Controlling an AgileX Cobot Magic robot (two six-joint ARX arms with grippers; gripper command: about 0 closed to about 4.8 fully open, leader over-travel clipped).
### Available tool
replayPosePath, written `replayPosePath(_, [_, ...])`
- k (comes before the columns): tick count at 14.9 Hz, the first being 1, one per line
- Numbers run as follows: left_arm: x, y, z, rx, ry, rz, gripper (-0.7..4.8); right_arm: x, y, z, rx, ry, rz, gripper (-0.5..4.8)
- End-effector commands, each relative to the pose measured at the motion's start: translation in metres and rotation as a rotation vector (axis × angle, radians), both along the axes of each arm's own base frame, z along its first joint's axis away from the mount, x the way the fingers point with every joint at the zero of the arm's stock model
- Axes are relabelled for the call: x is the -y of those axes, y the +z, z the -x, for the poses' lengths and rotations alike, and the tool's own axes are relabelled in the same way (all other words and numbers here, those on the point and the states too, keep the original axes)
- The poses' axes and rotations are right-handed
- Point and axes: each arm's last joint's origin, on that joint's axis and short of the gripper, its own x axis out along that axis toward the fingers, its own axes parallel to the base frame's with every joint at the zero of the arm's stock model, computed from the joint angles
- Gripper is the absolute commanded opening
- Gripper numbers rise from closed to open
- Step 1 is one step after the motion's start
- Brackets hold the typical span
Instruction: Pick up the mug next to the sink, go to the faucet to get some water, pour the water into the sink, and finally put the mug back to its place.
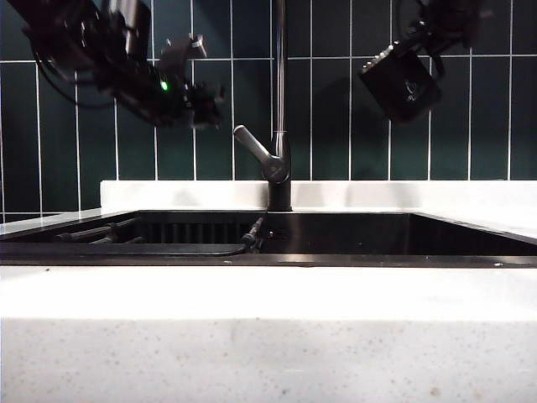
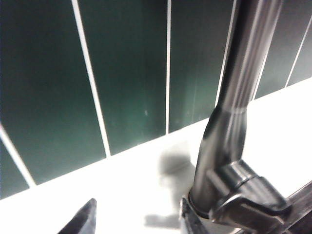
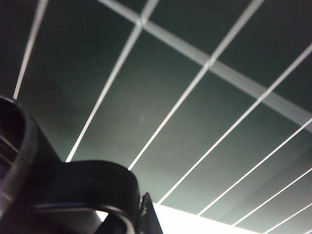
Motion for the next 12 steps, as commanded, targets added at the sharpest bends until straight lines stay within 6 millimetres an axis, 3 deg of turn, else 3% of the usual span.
replayPosePath(1, [-0.001, 0.013, 0.008, 0.0, 0.001, -0.011, 2.09, 0.025, 0.0, 0.0, -0.017, 0.013, -0.15, -0.01])
replayPosePath(7, [0.004, 0.016, 0.014, -0.009, 0.019, -0.078, 2.09, 0.08, -0.025, -0.006, -0.144, 0.036, -0.402, -0.01])
replayPosePath(12, [0.011, 0.016, 0.016, 0.001, 0.001, -0.093, 2.09, 0.088, -0.055, -0.018, -0.154, 0.054, -0.429, -0.01])
